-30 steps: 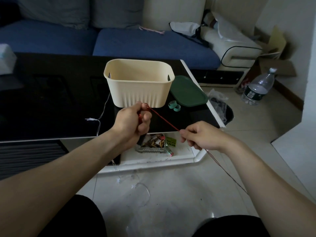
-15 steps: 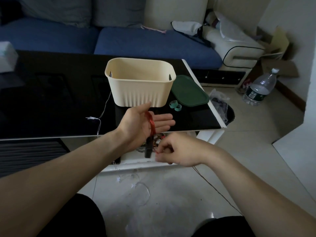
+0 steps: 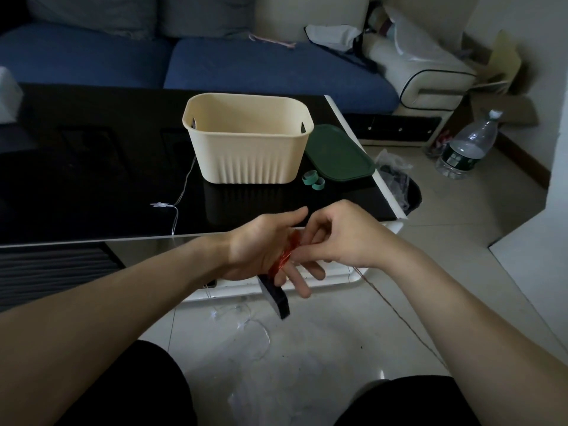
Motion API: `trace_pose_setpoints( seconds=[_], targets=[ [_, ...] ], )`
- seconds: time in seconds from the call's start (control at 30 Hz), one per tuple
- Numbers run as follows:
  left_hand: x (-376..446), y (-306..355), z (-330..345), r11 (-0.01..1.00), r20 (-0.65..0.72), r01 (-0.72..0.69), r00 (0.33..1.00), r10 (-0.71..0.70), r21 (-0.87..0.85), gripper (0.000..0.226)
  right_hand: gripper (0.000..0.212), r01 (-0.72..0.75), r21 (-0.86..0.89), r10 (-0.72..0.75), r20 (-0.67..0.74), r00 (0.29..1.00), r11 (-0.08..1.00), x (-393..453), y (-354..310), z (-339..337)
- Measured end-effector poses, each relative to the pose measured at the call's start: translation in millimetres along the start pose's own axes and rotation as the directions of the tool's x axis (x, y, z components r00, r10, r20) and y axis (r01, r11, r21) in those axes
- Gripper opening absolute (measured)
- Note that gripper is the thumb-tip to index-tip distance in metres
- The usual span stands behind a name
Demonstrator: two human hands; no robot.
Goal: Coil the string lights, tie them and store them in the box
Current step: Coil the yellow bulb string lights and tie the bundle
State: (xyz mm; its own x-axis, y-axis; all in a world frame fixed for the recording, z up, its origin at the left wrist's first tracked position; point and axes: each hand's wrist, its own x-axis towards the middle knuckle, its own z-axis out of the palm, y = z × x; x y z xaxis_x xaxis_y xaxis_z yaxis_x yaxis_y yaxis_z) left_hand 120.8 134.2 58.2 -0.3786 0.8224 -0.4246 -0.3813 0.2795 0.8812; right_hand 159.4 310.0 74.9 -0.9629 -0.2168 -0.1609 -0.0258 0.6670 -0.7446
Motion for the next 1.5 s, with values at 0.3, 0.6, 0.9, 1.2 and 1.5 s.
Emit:
trace_pose_setpoints(
  seconds=[0.3, 0.6, 0.9, 1.2, 1.5],
  targets=[
    [0.8, -3.1, -3.0, 0.981, 0.015, 0.032, 0.999, -0.035, 0.193, 0.049, 0.019, 0.004, 0.139, -0.002, -0.008, 1.0, 0.99, 1.1, 22.0, -17.4],
    [1.3, -5.1, -10.9, 0.973, -0.036, -0.187, 0.982, 0.184, -0.134, 0.037, 0.026, -0.06, 0.179, 0.071, -0.057, 0.996, 0.982, 0.0, 33.4, -21.6],
    [-2.5, 8.1, -18.3, 0.795, -0.437, -0.475, 0.848, 0.299, -0.378, 0.045, 0.029, -0.281, -0.045, 0.284, 0.181, 0.942, 0.959, 5.5, 50.9, -6.6],
    [-4.8, 11.8, -10.9, 0.744, -0.383, -0.425, 0.891, 0.243, -0.516, 0.071, 0.025, -0.06, -0.251, 0.139, 0.313, 0.94, 0.966, 2.8, 6.2, 22.3],
    [4.6, -5.1, -3.6, 0.979, -0.143, -0.115, 0.985, 0.091, -0.168, 0.053, 0.027, 0.067, -0.107, -0.061, 0.06, 0.996, 0.992, 6.6, 0.1, 21.2]
  ],
)
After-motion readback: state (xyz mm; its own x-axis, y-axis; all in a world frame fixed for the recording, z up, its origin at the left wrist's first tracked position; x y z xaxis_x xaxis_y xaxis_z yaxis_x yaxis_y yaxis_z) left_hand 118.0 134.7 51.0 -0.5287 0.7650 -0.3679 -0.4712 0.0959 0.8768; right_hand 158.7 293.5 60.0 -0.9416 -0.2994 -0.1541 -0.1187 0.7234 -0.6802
